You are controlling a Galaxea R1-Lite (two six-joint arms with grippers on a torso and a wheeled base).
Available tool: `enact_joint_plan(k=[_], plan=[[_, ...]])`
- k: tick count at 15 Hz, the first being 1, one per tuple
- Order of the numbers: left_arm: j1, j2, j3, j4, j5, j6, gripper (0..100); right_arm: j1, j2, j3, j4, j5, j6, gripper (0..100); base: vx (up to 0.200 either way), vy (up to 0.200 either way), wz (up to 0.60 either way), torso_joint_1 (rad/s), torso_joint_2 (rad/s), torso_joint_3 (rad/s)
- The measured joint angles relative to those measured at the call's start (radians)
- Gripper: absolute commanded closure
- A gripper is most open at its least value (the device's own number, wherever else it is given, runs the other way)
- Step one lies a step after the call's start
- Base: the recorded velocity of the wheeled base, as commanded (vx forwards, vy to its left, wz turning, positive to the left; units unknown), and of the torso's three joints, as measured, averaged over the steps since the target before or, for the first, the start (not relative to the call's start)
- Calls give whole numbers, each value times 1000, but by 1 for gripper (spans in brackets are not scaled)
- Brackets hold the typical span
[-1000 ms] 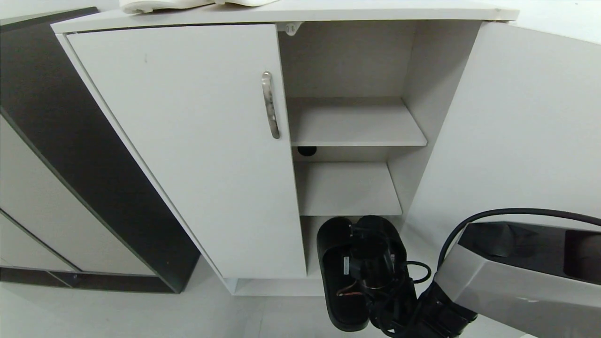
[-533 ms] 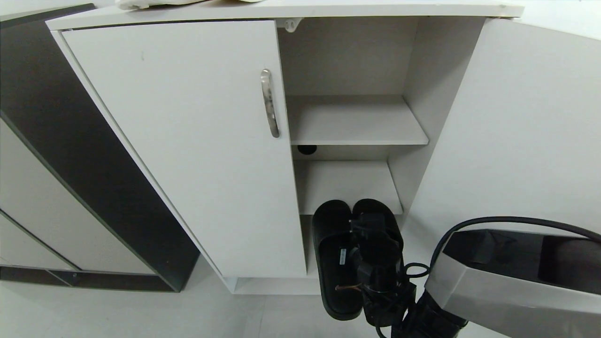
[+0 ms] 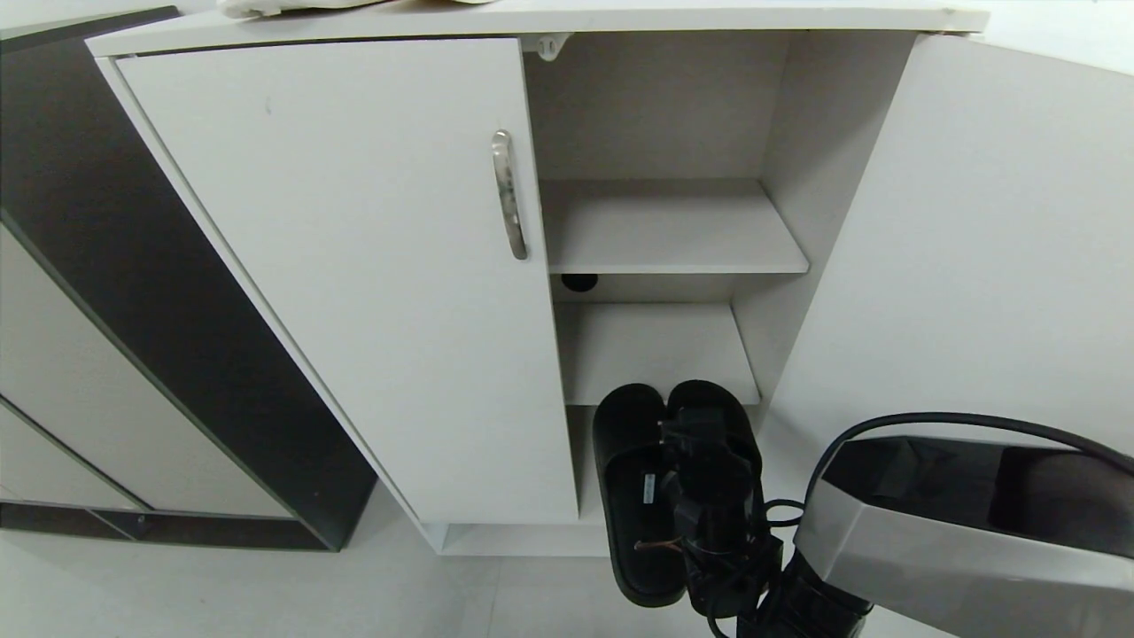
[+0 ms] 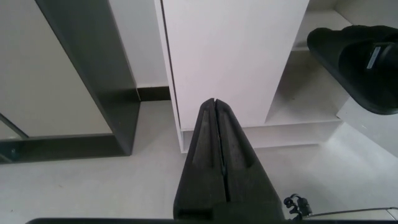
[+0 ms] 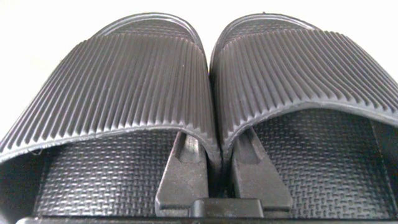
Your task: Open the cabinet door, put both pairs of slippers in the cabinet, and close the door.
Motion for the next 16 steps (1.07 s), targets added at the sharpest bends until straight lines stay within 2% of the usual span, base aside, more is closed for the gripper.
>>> enact_joint_plan(k=[8,12,16], plan=[[0,0,0,0,0,1,100,-8,17,-3,1,-3,-11,100,200,0,0,0,4,3],[0,0,0,0,1,0,100,-12,21,-7,3,-1,-13,100,0,0,0,0,0,0],[0,0,0,0,1,0,100,-55,61,-87,14,13,-44,100,0,0,0,0,0,0]])
